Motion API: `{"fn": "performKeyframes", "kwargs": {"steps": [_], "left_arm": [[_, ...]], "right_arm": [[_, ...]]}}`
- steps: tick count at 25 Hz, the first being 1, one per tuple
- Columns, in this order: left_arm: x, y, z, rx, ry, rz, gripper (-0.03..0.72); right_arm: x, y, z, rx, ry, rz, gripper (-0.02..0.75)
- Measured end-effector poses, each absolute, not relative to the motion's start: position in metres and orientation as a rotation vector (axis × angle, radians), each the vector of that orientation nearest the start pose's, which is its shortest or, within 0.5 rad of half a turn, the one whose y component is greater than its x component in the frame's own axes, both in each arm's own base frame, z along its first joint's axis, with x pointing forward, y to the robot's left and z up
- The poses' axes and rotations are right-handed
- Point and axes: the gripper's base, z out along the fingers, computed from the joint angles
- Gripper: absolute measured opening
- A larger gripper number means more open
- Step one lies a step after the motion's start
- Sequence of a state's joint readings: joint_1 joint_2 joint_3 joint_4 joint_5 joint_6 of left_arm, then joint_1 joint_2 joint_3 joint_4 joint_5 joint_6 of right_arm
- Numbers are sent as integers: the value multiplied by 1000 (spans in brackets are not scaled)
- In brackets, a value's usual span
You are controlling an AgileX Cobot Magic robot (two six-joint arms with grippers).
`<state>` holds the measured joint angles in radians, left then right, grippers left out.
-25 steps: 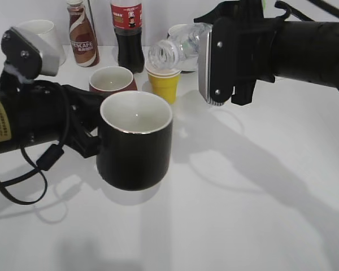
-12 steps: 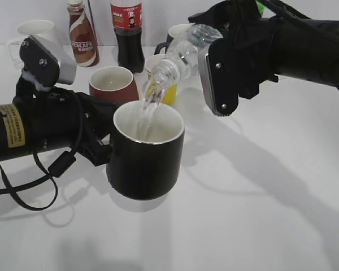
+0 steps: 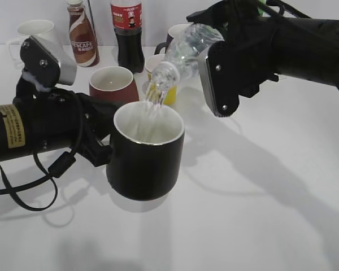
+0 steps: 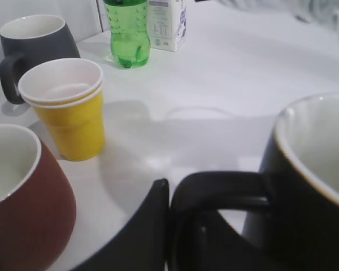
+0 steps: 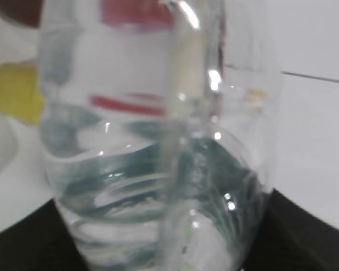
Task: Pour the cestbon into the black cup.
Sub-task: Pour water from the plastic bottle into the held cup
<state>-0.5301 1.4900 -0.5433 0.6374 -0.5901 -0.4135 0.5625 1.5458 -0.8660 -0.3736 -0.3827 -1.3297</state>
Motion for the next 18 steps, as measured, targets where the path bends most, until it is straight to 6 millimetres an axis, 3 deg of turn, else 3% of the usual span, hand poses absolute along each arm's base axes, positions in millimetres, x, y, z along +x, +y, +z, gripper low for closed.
{"fn": "performKeyframes", "kwargs": {"steps": [12,18], "left_arm": [[228,-163,205,747,1764,-590,36],[234,-153,215,702,1692,-545,36]], "right_arm": [[270,200,258,-1552,1031,-187,472],[269,200,264,-1150,1405,241,472]]}}
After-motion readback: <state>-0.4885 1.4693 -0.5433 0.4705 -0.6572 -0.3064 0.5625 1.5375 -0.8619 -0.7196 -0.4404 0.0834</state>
